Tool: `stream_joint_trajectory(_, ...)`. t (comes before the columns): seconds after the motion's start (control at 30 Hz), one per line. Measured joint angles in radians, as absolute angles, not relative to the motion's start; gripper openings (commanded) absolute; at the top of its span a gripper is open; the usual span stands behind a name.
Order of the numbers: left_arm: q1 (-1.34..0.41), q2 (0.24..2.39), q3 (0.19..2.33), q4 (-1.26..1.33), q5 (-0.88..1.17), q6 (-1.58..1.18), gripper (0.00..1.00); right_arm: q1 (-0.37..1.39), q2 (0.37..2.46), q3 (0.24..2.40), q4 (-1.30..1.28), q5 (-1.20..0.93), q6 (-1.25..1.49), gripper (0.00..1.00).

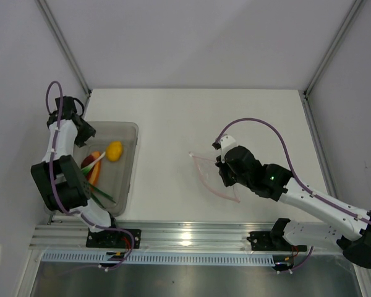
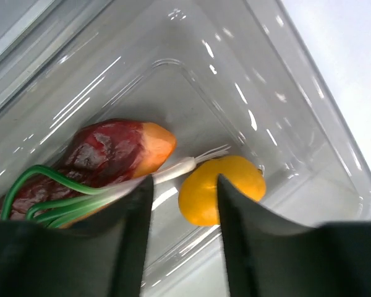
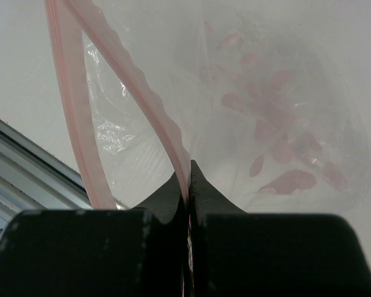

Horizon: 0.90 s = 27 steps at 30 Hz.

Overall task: Place the food in the zip-top bag and seal the zipper
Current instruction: Pick up the fake food from the bin.

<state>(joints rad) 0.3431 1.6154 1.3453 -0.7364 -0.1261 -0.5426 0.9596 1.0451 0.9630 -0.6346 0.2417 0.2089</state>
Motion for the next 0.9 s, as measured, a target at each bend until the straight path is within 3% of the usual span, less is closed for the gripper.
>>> stream_joint_trajectory(0.1,0.343,1.664,1.345,-0.741,-0.127,-0.539,0.64,0.96,1.045,0.963,-0.634,0.237,0.208,0.0)
stream_joint_trajectory(0.13,0.343,1.683,1.339,-0.738,-0.128,-0.542,0.73,0.96,1.045,0.963,-0.634,0.236,0.208,0.0)
stream_joint_trajectory(0.27,0.343,1.729,1.292,-0.741,-0.128,-0.569,0.8,0.96,1.045,0.963,-0.632,0.233,0.208,0.0)
stream_joint_trajectory(0.9,0.344,1.861,1.302,-0.744,-0.177,-0.603,0.84,0.952,1.029,0.947,-0.63,0.205,0.2,0.0)
